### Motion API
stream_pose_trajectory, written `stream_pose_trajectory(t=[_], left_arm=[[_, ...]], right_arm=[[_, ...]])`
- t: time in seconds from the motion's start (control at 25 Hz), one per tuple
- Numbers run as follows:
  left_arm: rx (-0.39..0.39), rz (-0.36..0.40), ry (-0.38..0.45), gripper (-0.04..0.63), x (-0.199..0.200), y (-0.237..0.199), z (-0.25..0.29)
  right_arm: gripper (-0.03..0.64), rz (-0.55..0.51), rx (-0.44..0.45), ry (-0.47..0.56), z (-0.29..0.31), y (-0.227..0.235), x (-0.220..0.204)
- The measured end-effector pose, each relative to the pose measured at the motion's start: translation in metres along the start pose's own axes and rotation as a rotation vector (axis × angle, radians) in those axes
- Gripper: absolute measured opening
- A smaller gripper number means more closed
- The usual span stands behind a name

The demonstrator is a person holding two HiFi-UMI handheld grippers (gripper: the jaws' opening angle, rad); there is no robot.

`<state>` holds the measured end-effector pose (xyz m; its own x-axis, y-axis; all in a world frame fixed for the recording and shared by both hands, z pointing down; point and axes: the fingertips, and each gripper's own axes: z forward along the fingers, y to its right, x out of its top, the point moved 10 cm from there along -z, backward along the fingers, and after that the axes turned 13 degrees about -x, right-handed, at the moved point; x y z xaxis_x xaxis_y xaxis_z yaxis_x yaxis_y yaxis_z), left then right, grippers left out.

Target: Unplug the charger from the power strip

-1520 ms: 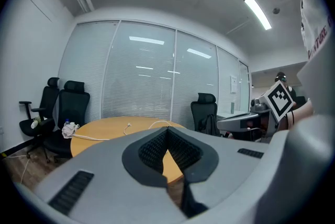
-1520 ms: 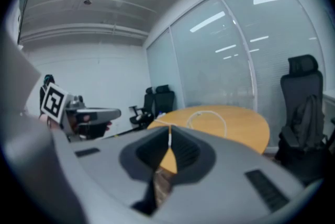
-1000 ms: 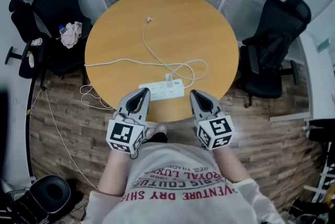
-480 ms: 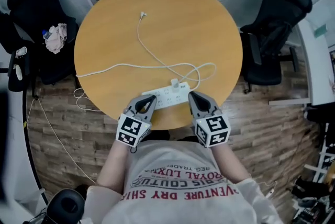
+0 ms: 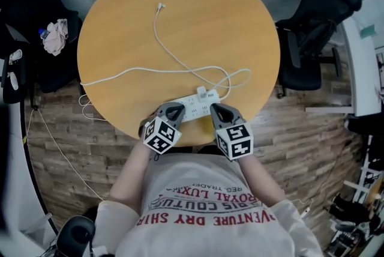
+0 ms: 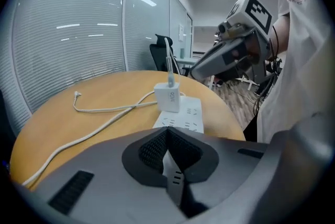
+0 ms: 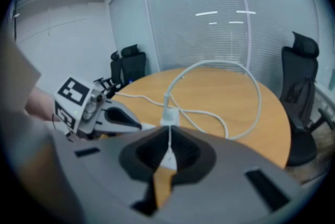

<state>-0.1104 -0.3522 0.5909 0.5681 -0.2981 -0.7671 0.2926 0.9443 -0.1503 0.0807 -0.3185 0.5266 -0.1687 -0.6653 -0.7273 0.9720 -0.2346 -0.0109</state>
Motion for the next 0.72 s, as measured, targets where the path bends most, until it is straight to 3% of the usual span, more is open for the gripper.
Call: stream_pose_trajectory(t=[0.16,0.32,0.4,0.72], left_arm=[[0.013,0.010,-0.077,0.032,-0.002,-0.001,0.011],[0.032,0.030,-0.059,0.034,-0.001,0.000,0.014],[0.037,0.041,-0.052,0.032,-0.002,0.000,0.014],[0.040,0.039,-0.050,0.032,-0.002,0.000,0.015]], right_arm=[[0.031,-0.042,-0.005,-0.061,0.012,-0.002,-0.004],[0.035,-0.060,-0.018,-0.126,0.027,-0.005,-0.005],[0.157,-0.070,-0.020,-0.150,0.035,-0.011,-0.005],[0.189,-0.107,-0.057,-0.220,0.069,-0.021,0.004]])
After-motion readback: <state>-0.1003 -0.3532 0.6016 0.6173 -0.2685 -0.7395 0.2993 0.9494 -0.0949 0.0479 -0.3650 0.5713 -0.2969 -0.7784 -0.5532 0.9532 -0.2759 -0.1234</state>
